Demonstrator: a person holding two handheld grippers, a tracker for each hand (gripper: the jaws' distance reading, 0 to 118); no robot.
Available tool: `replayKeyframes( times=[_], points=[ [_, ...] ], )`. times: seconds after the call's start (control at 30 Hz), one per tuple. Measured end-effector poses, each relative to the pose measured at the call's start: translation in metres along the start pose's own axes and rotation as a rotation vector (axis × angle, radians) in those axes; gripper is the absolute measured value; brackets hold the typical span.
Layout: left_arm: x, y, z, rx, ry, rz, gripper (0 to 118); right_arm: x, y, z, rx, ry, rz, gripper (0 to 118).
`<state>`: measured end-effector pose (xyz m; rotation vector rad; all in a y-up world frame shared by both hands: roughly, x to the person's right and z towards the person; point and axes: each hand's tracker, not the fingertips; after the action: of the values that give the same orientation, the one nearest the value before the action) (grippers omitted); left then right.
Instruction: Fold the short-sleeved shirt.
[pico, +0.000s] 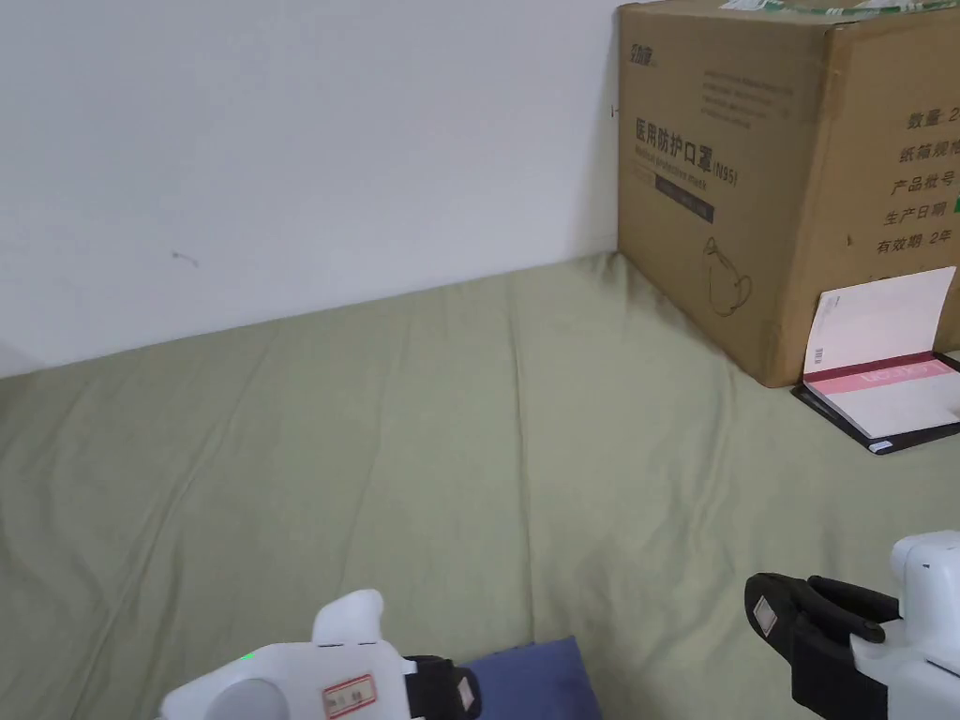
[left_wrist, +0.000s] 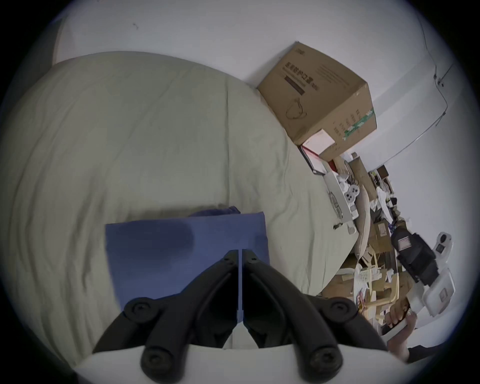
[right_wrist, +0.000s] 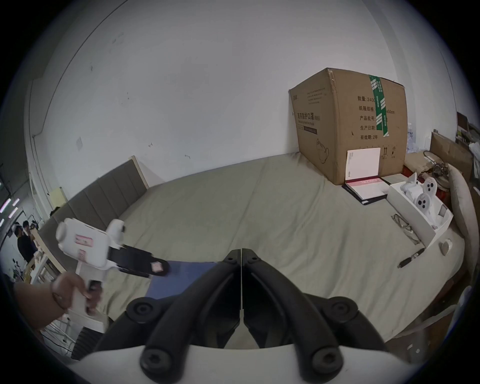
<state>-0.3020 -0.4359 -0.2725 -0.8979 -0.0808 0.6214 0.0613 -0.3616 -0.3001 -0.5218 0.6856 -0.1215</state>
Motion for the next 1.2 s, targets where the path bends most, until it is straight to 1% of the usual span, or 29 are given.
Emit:
replayKeyframes(
  times=[0.03, 0.1, 0.13, 0.17, 0.23, 0.3, 0.33, 0.4, 0.47, 0.5, 0.57, 0.63, 0.67, 0.7, 0.83, 0.9, 1.03, 1.1, 1.17, 1.2],
  points=[
    [0.003, 0.0, -0.012, -0.032, 0.0, -0.002, 2, 0.002, 0.0, 0.0, 0.002, 0.04, -0.019, 0],
    [0.014, 0.0, -0.044, -0.1, 0.038, -0.017, 2, 0.0, 0.0, 0.001, 0.003, 0.017, -0.001, 0],
    [0.018, -0.001, -0.059, -0.131, 0.025, -0.03, 2, -0.001, 0.0, 0.001, 0.002, -0.008, 0.032, 0],
    [0.021, -0.003, -0.076, -0.186, -0.019, -0.027, 2, -0.001, 0.0, 0.001, 0.002, -0.02, 0.056, 0],
    [0.026, -0.008, -0.108, -0.27, -0.05, -0.014, 2, 0.001, 0.0, 0.002, 0.004, -0.01, 0.043, 0],
    [0.03, -0.015, -0.134, -0.3, 0.03, -0.045, 2, 0.004, 0.001, 0.001, 0.001, 0.005, -0.03, 0],
    [0.029, -0.017, -0.143, -0.306, 0.031, -0.055, 2, 0.007, 0.001, 0.001, -0.005, 0.021, -0.067, 0],
    [0.028, -0.021, -0.151, -0.288, -0.004, -0.016, 1, 0.013, 0.001, 0.001, -0.012, 0.09, -0.153, 0],
    [0.027, -0.02, -0.143, -0.256, -0.029, 0.029, 1, 0.016, -0.001, 0.0, -0.018, 0.14, -0.22, 0],
    [0.028, -0.021, -0.133, -0.231, -0.021, 0.021, 2, 0.018, -0.002, -0.001, -0.032, 0.161, -0.246, 0],
    [0.037, -0.021, -0.099, -0.087, 0.003, -0.05, 2, 0.019, 0.0, -0.003, -0.054, 0.169, -0.255, 0],
    [0.043, -0.017, -0.045, 0.101, 0.006, -0.117, 1, 0.015, 0.005, -0.001, -0.046, 0.169, -0.243, 0],
    [0.045, -0.016, -0.014, 0.211, -0.005, -0.14, 1, 0.012, 0.011, 0.001, -0.029, 0.171, -0.225, 0],
    [0.046, -0.015, 0.018, 0.316, 0.013, -0.165, 1, 0.007, 0.018, 0.004, 0.005, 0.162, -0.189, 0],
    [0.041, -0.017, 0.124, 0.671, 0.13, -0.276, 2, -0.02, 0.045, 0.015, 0.159, 0.1, -0.072, 0],
    [0.04, -0.021, 0.163, 0.814, 0.246, -0.331, 1, -0.035, 0.056, 0.019, 0.253, 0.074, -0.013, 0],
    [0.042, -0.038, 0.206, 1.003, 0.375, -0.353, 1, -0.065, 0.064, 0.017, 0.43, -0.018, 0.113, 0],
    [0.042, -0.05, 0.214, 1.066, 0.428, -0.344, 1, -0.074, 0.059, 0.012, 0.506, -0.095, 0.156, 0],
    [0.041, -0.058, 0.215, 1.079, 0.437, -0.313, 1, -0.079, 0.052, 0.004, 0.523, -0.18, 0.141, 0],
    [0.04, -0.062, 0.215, 1.074, 0.426, -0.317, 1, -0.079, 0.049, 0.0, 0.51, -0.188, 0.135, 0]
  ],
)
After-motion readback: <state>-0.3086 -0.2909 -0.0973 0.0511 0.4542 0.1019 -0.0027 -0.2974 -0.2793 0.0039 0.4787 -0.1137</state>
